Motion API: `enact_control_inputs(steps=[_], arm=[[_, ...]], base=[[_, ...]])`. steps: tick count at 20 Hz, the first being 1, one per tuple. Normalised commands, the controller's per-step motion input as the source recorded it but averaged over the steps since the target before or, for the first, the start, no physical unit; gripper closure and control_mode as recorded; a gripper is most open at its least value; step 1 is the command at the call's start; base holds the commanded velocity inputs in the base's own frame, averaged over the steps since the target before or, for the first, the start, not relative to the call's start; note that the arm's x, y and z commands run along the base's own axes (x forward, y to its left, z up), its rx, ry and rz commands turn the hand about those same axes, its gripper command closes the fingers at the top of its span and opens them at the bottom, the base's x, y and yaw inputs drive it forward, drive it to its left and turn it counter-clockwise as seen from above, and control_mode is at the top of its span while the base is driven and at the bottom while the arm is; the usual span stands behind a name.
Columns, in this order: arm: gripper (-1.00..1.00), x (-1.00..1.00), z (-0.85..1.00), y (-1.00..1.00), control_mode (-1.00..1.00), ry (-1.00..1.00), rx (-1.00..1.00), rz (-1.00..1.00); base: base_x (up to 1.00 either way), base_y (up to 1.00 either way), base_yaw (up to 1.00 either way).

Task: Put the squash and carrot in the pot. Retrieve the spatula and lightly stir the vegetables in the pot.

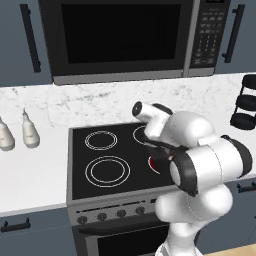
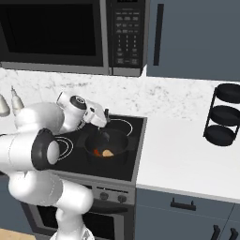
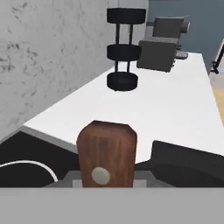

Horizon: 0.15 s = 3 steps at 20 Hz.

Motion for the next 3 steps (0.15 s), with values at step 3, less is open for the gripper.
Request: enact_control_inputs(steps=[3], arm=[[1.00,-0.07,-0.04,-0.01,-1.00,0.00,-0.02,0.00]], base=[[0.00,0.00,0.00]])
